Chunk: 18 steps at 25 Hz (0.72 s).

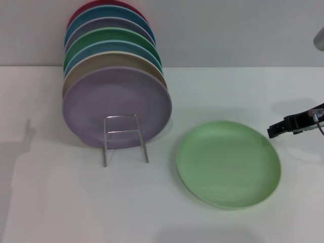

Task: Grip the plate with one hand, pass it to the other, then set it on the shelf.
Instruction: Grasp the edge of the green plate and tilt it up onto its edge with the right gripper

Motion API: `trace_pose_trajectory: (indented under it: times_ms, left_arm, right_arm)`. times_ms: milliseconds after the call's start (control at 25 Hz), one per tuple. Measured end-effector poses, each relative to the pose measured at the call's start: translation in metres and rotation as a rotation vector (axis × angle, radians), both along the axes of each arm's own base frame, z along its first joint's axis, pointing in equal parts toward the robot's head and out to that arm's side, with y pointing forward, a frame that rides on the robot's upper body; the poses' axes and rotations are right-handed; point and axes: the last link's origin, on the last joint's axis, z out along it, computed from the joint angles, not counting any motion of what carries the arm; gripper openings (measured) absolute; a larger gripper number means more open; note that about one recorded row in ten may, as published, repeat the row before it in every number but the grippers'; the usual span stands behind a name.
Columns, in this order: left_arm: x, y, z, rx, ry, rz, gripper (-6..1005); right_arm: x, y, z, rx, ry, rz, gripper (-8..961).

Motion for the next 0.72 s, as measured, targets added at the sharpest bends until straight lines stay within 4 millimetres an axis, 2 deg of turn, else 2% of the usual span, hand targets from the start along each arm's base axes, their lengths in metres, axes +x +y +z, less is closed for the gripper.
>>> trace_pose_trajectory:
  times_ms: [200, 720]
  left_arm:
    - [0.0, 0.001, 0.0, 0.0, 0.0, -0.002, 803]
    - [0.001, 0.001, 0.001, 0.002, 0.0, -0.002, 803]
  right_arm:
    - [0.003, -0.002, -0.002, -0.027, -0.002, -0.018, 667]
    - [0.017, -0.008, -0.021, -0.075, 0.016, -0.065, 605]
